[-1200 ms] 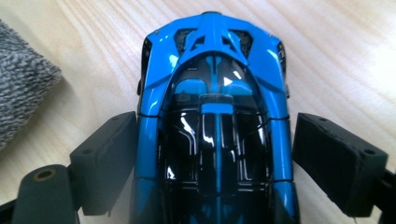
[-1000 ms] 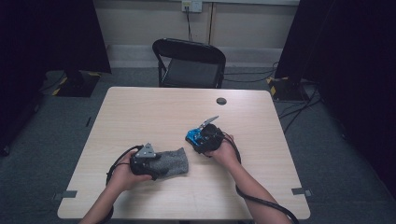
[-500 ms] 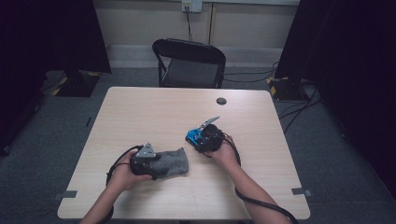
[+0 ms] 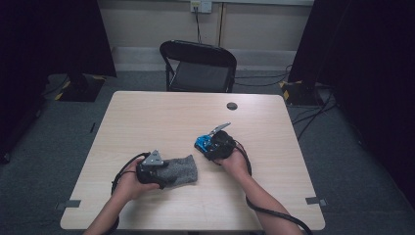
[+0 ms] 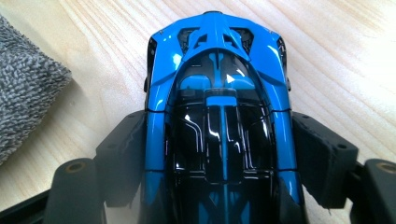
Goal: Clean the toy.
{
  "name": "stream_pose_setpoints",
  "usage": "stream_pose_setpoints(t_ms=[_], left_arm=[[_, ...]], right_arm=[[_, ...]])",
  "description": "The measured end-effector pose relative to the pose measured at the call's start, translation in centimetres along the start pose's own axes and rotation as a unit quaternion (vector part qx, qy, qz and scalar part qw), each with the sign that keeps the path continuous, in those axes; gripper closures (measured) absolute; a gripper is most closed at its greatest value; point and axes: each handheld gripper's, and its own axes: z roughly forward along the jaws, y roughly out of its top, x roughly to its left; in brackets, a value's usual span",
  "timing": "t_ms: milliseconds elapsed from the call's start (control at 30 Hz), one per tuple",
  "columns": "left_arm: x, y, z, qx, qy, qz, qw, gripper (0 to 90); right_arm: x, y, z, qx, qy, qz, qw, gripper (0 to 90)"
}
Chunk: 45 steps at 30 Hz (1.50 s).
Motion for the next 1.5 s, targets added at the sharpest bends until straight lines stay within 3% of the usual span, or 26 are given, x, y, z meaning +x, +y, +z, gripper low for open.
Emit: stream_pose_setpoints(t_ms=[567, 1033, 1100, 1233, 1300, 1433, 1500], left_arm=[[0.1, 0.0, 0.0, 0.001, -0.002, -0.001, 1.0, 30.7], [0.1, 0.1, 0.0, 0.004, 0.0, -0.003, 1.0, 31.5], [0.0, 0.2, -0.1, 0.009, 0.0, -0.003, 1.0, 38.6], [-0.3, 0.7, -0.2, 0.026, -0.011, 0.003, 0.9996, 65.8], [-0.6, 1.1, -0.2, 0.04, -0.007, -0.001, 0.9992, 71.9], [-0.4, 1.7, -0.4, 0.056, -0.009, -0.043, 0.9975, 75.8], [0.5, 2.0, -1.1, 0.039, 0.0, -0.076, 0.9964, 76.4]], right_arm=[[-0.4, -0.3, -0.4, -0.002, 0.005, -0.003, 1.0, 26.0], [-1.1, 0.0, -2.4, -0.021, 0.015, 0.007, 0.9996, 26.1], [-1.1, 0.1, -2.7, -0.022, 0.019, 0.006, 0.9996, 26.1], [-0.6, 0.1, -3.2, -0.025, 0.025, 0.0, 0.9994, 26.1], [-0.4, 0.2, -3.5, -0.026, 0.027, -0.004, 0.9993, 26.1], [-0.2, 0.2, -3.8, -0.03, 0.034, -0.007, 0.9989, 26.1], [0.0, 0.1, -4.2, -0.032, 0.038, -0.01, 0.9987, 26.1]])
